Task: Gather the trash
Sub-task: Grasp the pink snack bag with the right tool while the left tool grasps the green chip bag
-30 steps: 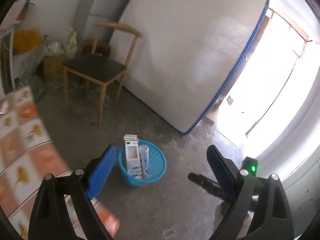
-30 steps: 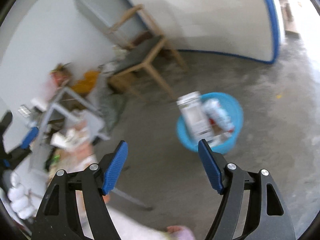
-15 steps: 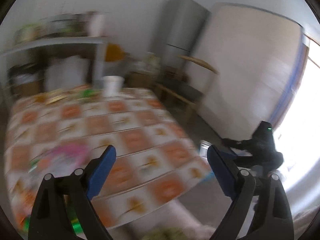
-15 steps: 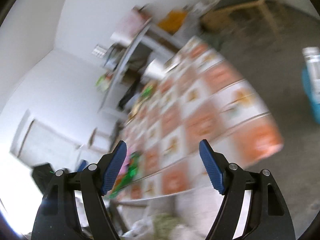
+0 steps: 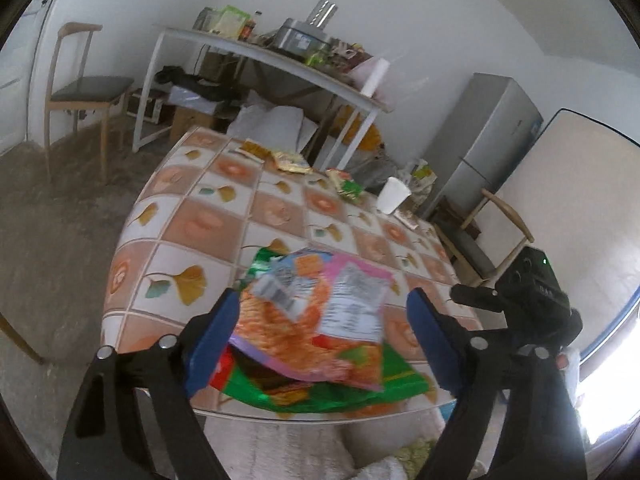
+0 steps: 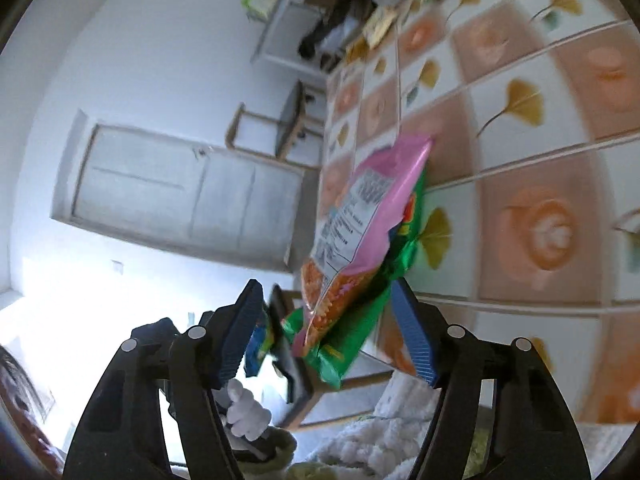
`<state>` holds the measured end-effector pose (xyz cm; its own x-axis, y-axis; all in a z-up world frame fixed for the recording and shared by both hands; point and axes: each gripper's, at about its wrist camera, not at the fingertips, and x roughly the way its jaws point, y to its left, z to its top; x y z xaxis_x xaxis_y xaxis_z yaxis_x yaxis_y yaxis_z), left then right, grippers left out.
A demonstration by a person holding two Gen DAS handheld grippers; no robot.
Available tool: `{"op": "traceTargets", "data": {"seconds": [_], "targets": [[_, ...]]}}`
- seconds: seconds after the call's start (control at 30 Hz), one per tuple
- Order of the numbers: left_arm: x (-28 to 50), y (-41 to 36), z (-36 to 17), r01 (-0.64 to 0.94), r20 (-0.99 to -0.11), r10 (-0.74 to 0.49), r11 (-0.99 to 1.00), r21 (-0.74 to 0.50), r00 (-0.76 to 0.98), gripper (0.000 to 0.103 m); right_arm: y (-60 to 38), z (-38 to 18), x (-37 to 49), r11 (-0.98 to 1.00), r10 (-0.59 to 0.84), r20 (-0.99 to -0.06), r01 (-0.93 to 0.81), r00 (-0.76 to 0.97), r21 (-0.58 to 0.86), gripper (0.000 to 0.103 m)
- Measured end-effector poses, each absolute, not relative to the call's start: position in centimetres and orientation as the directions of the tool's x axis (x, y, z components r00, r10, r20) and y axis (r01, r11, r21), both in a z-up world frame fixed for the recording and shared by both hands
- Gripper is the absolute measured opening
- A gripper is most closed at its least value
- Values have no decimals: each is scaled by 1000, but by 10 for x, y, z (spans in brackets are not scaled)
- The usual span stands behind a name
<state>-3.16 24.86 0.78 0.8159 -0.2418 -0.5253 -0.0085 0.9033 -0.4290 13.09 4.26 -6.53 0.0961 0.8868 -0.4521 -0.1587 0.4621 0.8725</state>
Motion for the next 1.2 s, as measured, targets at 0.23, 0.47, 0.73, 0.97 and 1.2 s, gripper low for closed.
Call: {"op": "traceTargets", "data": {"seconds": [0.23,0.47,0.73,0.97,1.2], "targets": [[-6,275,-22,-52,-580,-240,896,-441,779,67,78,-79,141,543,839,-541,-129,50,830,59],[15,281,-51,-57,-616,-320,857,-512,720,54,87,-93,154,561,827,-561,-107,29,821,51],[16,268,-49,15,-575,-410,823,-569,708,50,88,-94,155,572,820,-571,-121,43,811,41],[13,251,-45,63,-574,-434,831,-552,695,50,84,-95,153,613,790,-609,-143,75,777,23],[-14,276,-28,19,-555,-355,854,-521,752,59,54,-91,156,557,830,-543,-126,127,821,19]]}}
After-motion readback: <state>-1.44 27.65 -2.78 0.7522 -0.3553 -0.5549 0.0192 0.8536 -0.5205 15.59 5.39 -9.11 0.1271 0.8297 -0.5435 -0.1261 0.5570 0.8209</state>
